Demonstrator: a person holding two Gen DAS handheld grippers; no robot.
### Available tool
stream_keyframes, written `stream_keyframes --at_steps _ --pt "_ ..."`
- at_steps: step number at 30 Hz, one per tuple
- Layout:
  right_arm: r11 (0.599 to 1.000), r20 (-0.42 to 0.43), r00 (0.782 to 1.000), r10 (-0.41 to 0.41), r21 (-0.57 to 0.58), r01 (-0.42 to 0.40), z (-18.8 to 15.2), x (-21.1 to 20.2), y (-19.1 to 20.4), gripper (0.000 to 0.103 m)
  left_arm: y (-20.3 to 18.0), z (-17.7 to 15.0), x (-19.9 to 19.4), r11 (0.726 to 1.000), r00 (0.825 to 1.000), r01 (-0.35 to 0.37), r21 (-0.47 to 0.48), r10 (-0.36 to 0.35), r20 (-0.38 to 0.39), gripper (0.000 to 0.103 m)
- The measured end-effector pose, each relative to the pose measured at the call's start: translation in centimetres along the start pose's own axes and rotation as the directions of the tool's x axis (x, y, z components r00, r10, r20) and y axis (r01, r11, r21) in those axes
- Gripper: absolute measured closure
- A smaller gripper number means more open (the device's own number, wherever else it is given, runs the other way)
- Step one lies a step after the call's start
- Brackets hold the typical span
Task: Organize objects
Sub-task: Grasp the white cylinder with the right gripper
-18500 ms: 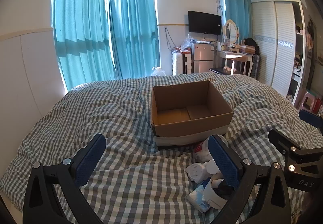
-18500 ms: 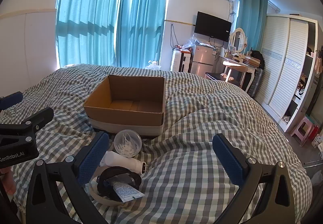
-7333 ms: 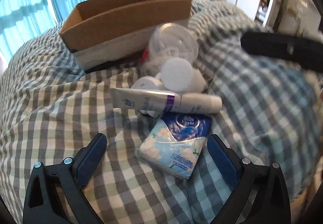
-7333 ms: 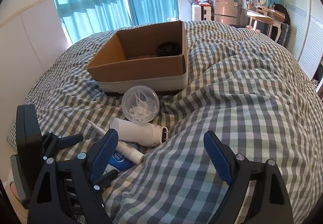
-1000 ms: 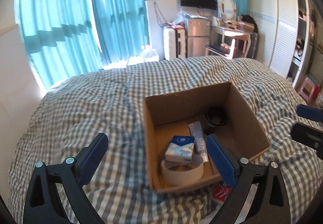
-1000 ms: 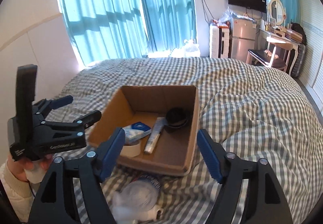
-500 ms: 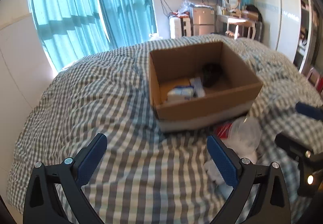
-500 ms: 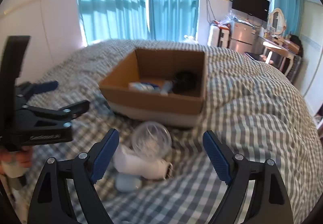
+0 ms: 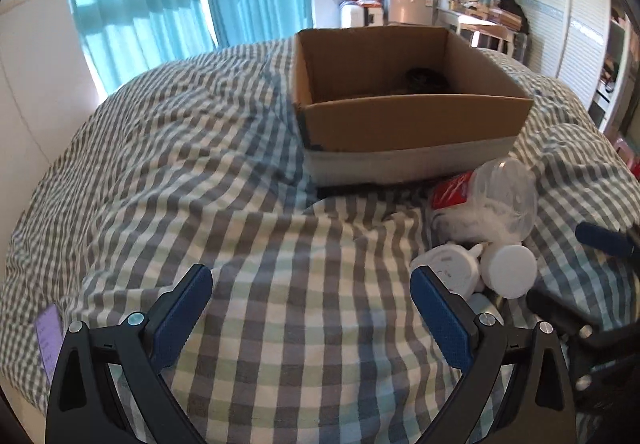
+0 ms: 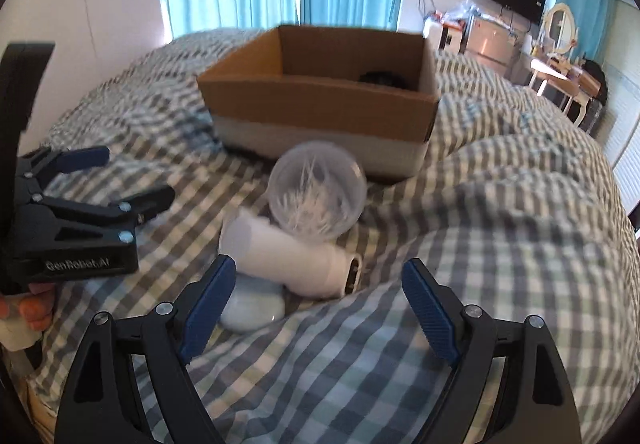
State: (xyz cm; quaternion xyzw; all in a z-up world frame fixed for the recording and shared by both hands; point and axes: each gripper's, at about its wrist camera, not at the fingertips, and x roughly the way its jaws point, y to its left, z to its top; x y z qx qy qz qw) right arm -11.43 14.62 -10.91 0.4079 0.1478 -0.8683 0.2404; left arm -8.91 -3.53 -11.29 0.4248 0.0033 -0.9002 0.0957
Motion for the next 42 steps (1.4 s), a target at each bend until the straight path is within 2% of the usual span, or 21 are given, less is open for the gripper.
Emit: stream_keyframes --at_steps 7,9,12,13,14,18,22,25,31,37,40,42 --pt "0.998 -0.08 0.995 -0.055 -0.048 0.052 0.4 2.8 0.8 0.018 0.2 -0.3 0.4 1.0 1.0 0.004 -0.014 -0.004 -0.014 0.001" --pt "0.997 -0.087 0.994 -0.058 -0.049 0.054 0.8 3.5 0.9 0.024 0.2 -0.3 0.5 1.0 1.0 0.002 -0.012 -0.002 -0.015 0.001" --pt "0.999 -0.096 0.995 -0.039 -0.003 0.039 1.3 4.3 0.1 0.041 0.2 -0.3 0.5 1.0 1.0 0.003 -0.013 -0.003 -0.016 0.001" --pt "0.999 -0.097 0.995 -0.021 0.025 0.023 1.4 4.3 -0.4 0.056 0.3 -0.2 0.6 1.0 1.0 0.002 -0.012 -0.003 -0.018 0.001" --pt "0.998 -0.087 0.996 -0.011 0.057 0.016 1.4 4.1 -1.0 0.058 0.2 -0.2 0.7 1.0 1.0 0.002 -0.01 -0.002 -0.02 0.001" --pt "0.993 -0.032 0.999 0.012 0.118 -0.008 1.1 2.8 -2.3 0.062 -0.1 -0.3 0.9 1.0 1.0 -0.007 0.009 0.008 -0.029 0.001" --pt "0.985 0.002 1.0 0.025 0.169 -0.025 1.3 2.0 -3.6 0.062 -1.4 -0.1 1.1 0.998 0.999 -0.007 0.069 0.01 -0.037 0.001" --pt "0.979 0.024 0.999 0.036 0.199 -0.04 2.0 1.2 -4.7 0.062 -2.4 0.5 1.3 0.994 0.999 0.012 0.113 -0.008 -0.033 0.001" --pt "0.973 0.056 0.998 0.026 0.227 -0.038 3.0 -0.1 -6.8 0.062 -6.1 2.0 2.1 0.982 0.995 0.102 0.159 -0.1 -0.022 0.001" --pt "0.963 0.068 0.997 -0.024 0.269 0.005 2.8 -2.0 -9.4 0.062 -9.8 3.0 4.3 0.964 0.996 0.086 0.253 -0.082 -0.026 0.001" --pt "0.958 0.077 0.997 -0.011 0.286 -0.011 2.3 -2.1 -10.0 0.062 -10.3 3.5 5.1 0.963 0.995 0.103 0.248 -0.099 -0.028 0.002" --pt "0.957 0.076 0.997 -0.004 0.289 -0.018 2.0 -1.9 -10.1 0.062 -10.4 3.7 5.5 0.963 0.994 0.114 0.244 -0.111 -0.027 0.007"
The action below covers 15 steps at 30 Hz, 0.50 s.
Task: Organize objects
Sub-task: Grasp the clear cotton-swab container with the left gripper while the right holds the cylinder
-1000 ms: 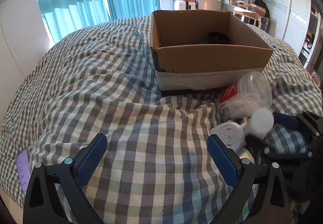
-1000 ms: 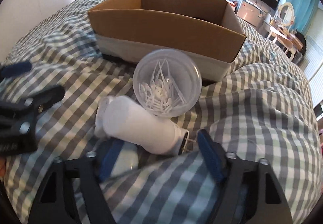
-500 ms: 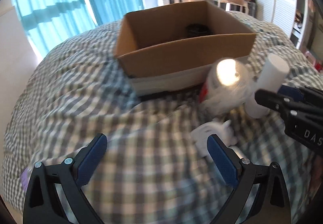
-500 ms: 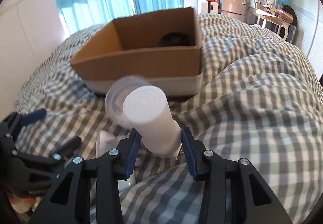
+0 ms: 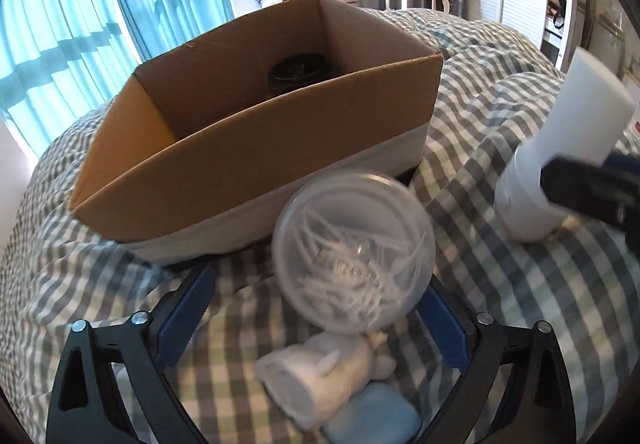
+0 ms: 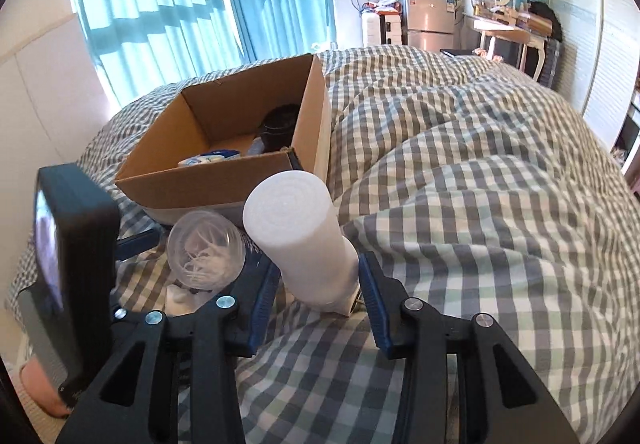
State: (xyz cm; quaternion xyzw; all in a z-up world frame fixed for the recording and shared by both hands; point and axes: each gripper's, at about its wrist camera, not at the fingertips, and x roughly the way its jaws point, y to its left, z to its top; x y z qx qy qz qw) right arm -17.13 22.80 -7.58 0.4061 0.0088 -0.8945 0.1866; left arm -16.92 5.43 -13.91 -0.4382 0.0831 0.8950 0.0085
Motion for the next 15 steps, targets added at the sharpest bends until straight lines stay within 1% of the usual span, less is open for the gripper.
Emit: stream_keyframes --at_steps 1,3,4,5,6,12,15 --pt "1.0 -0.001 1.0 0.001 -0.002 -0.001 -0.1 0.1 0.0 0.062 0.0 0.0 0.2 1.0 1.0 0.003 0.0 -0.003 0.001 0.01" --pt "1.0 0.0 1.0 0.006 -0.004 -0.006 -0.3 0.3 0.0 0.062 -0.2 0.0 0.3 1.0 1.0 0.02 0.0 -0.02 0.0 0.025" --pt "1.0 0.001 1.0 0.009 -0.006 -0.009 -0.3 0.3 0.1 0.062 -0.3 0.1 0.5 0.999 0.999 0.035 -0.002 -0.035 0.001 0.029" --pt "1.0 0.003 1.0 0.014 -0.007 -0.014 -0.4 0.4 0.1 0.062 -0.2 0.0 0.4 0.999 0.999 0.05 -0.006 -0.05 0.005 0.037" --pt "1.0 0.005 1.0 0.017 -0.005 -0.017 -0.4 0.4 0.1 0.062 -0.1 -0.1 0.3 0.998 0.998 0.055 -0.009 -0.055 0.009 0.039" --pt "1.0 0.023 1.0 0.016 0.0 -0.016 -0.7 0.1 0.2 0.062 0.6 -0.4 -1.1 0.999 0.999 0.041 -0.035 -0.04 0.029 0.039" --pt "1.0 0.014 1.0 0.019 -0.014 -0.019 -0.7 0.1 0.5 0.062 0.7 0.0 -2.1 1.0 1.0 0.008 -0.024 -0.008 0.01 0.039"
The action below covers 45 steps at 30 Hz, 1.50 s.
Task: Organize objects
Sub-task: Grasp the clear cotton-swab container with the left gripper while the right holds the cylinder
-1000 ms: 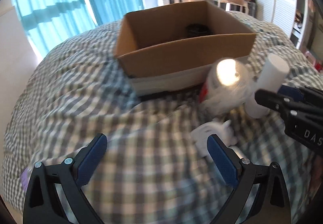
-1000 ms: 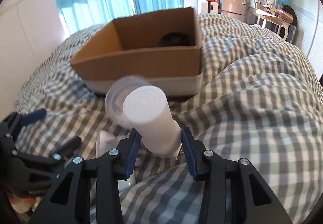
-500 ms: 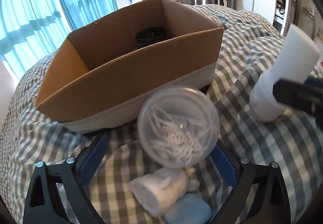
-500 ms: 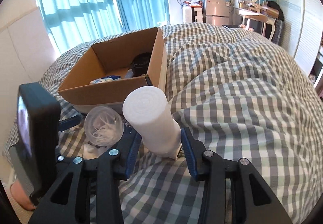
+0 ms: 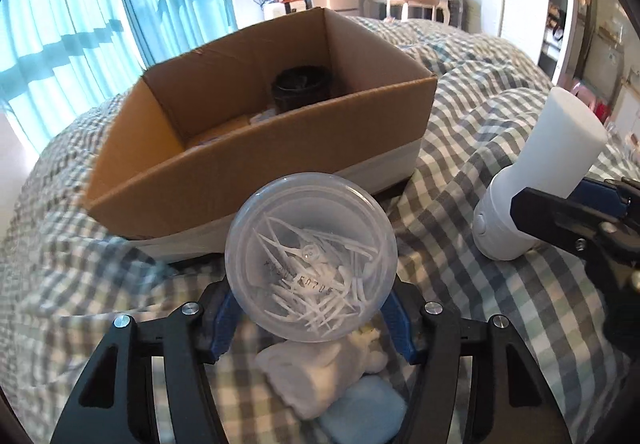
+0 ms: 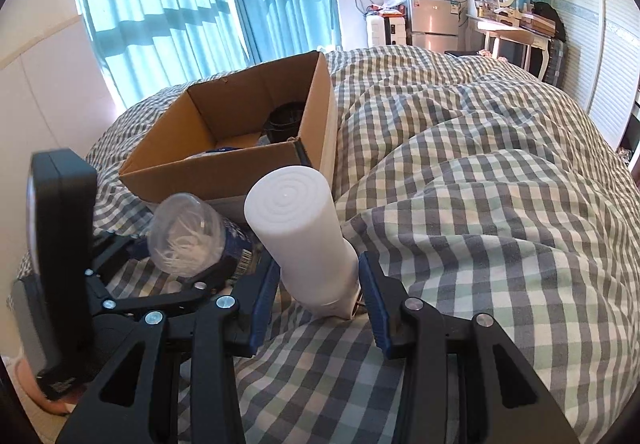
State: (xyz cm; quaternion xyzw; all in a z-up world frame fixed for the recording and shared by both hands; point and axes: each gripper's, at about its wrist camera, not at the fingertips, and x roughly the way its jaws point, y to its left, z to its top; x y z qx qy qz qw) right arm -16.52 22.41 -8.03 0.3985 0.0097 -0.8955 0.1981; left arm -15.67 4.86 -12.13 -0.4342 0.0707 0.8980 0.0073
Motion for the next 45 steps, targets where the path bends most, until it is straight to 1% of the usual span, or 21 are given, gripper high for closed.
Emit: stream_keyframes --at_steps 5,11,14,17,22,25,28,29,32,33,35,37,38,40,43,45 --pt "1.0 -0.003 1.0 0.013 -0.015 -0.013 0.7 -0.2 0.9 0.062 1.6 1.0 -2.1 0.997 0.998 0.062 -0.048 -0.061 0.023 0.039" --pt "0.999 -0.006 1.0 0.02 -0.042 -0.02 2.1 -0.1 2.3 0.063 2.9 1.4 -5.0 0.998 0.997 0.056 -0.025 -0.054 0.055 0.04" --pt "0.998 0.03 0.999 0.02 -0.068 -0.018 3.6 -0.9 3.2 0.063 3.9 2.6 -6.7 0.999 0.994 0.044 -0.006 -0.043 0.101 0.04" --pt "0.996 0.073 0.997 0.025 -0.087 -0.019 5.7 -2.1 3.7 0.062 5.0 4.2 -7.5 0.998 0.991 0.048 -0.028 -0.044 0.128 0.04" --pt "0.99 0.135 0.99 0.039 -0.142 -0.02 9.8 -3.7 4.8 0.062 7.7 7.3 -9.3 0.995 0.978 0.073 -0.061 -0.06 0.199 0.04" --pt "0.984 0.154 0.985 0.071 -0.173 -0.044 12.7 -3.6 5.9 0.062 9.1 9.9 -9.5 0.995 0.971 0.067 -0.071 -0.049 0.234 0.04" --pt "0.975 0.185 0.976 0.113 -0.208 -0.074 16.1 -3.6 7.1 0.062 10.5 12.9 -9.0 0.995 0.967 0.056 -0.078 -0.035 0.254 0.04" --pt "0.971 0.2 0.97 0.138 -0.223 -0.092 17.7 -3.6 7.7 0.062 10.9 14.0 -8.7 0.995 0.964 0.054 -0.084 -0.03 0.263 0.04" --pt "0.962 0.232 0.957 0.176 -0.246 -0.118 22.0 -3.6 8.8 0.063 12.2 17.1 -7.9 0.993 0.959 0.06 -0.098 -0.031 0.28 0.04" --pt "0.962 0.239 0.955 0.177 -0.246 -0.117 22.8 -3.4 9.1 0.063 12.6 18.0 -7.3 0.992 0.959 0.068 -0.111 -0.034 0.282 0.04" --pt "0.971 0.257 0.954 0.155 -0.218 -0.099 24.4 -2.4 9.5 0.063 13.8 18.6 -6.3 0.977 0.96 0.077 -0.199 -0.018 0.279 0.04" --pt "0.979 0.262 0.956 0.133 -0.185 -0.085 23.9 -1.0 9.3 0.063 13.9 17.8 -4.8 0.968 0.959 0.043 -0.247 0.029 0.281 0.04" --pt "0.982 0.245 0.959 0.141 -0.16 -0.104 23.0 0.1 8.9 0.063 13.7 17.3 -3.9 0.969 0.963 0.026 -0.246 0.041 0.265 0.04" --pt "0.979 0.188 0.97 0.155 -0.16 -0.126 21.2 2.3 8.7 0.063 12.9 15.9 -1.8 0.977 0.973 0.003 -0.214 0.046 0.228 0.04" --pt "0.983 0.092 0.989 0.118 -0.152 -0.103 18.3 5.8 7.8 0.063 12.2 14.4 0.6 0.987 0.98 -0.014 -0.163 0.046 0.192 0.04" --pt "0.986 0.036 0.995 0.094 -0.14 -0.088 17.3 7.8 7.2 0.063 11.6 13.9 2.2 0.989 0.987 -0.028 -0.146 0.051 0.153 0.04"
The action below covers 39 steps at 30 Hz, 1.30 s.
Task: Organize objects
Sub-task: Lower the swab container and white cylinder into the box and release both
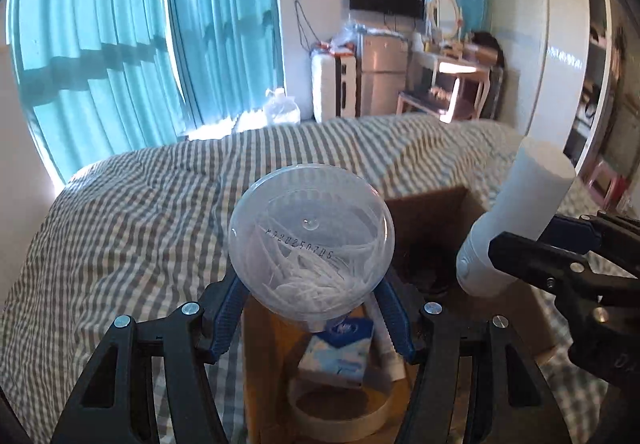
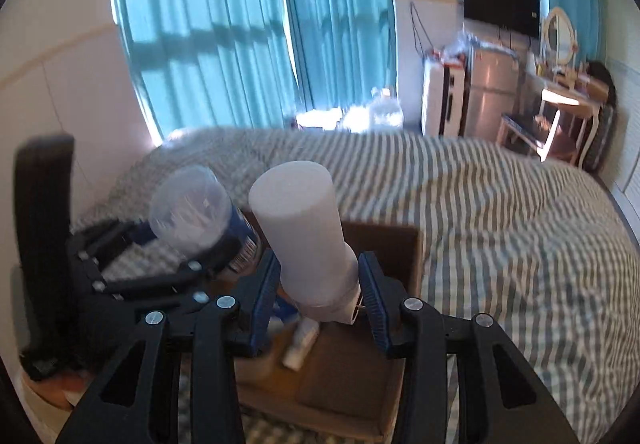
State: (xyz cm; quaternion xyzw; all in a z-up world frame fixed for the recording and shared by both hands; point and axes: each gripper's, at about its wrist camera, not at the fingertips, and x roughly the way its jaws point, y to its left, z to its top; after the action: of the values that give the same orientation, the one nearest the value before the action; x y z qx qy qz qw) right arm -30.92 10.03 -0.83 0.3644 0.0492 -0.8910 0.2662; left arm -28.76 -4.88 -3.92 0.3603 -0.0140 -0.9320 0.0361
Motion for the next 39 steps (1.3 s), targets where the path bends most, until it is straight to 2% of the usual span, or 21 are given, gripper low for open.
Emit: stream_keyframes --at_steps 5,12,18,34,38,39 --pt "1.0 -0.071 0.997 0.024 0.014 -0.023 -1.6 2.3 -1.3 0.063 -0.7 -1.1 1.7 0.999 0.998 0.043 0.013 -0.043 -0.041 0.04" --pt "1.0 -0.143 0.99 0.007 0.008 -0.006 -3.1 3.8 -1.6 0.063 -1.0 -2.1 2.5 0.999 0.997 0.033 0.026 -0.031 -0.067 0.04" --pt "1.0 -0.143 0.989 -0.023 0.007 0.025 -3.3 4.1 -2.0 0.063 -0.8 -2.6 3.5 1.0 0.996 0.014 0.024 -0.012 -0.087 0.04" --pt "1.0 -0.157 0.987 -0.015 0.017 0.018 -3.8 4.5 -2.1 0.063 -1.1 -3.4 4.7 0.998 0.993 0.013 0.06 -0.006 -0.115 0.04" --pt "1.0 -0.128 0.992 -0.004 0.023 0.007 -3.5 3.8 -2.0 0.062 -1.0 -3.3 4.5 0.998 0.993 0.033 0.048 -0.027 -0.111 0.038" --pt "1.0 -0.117 0.993 0.0 0.019 0.002 -3.4 3.5 -1.8 0.062 -1.0 -3.3 4.4 0.998 0.993 0.037 0.045 -0.032 -0.11 0.033"
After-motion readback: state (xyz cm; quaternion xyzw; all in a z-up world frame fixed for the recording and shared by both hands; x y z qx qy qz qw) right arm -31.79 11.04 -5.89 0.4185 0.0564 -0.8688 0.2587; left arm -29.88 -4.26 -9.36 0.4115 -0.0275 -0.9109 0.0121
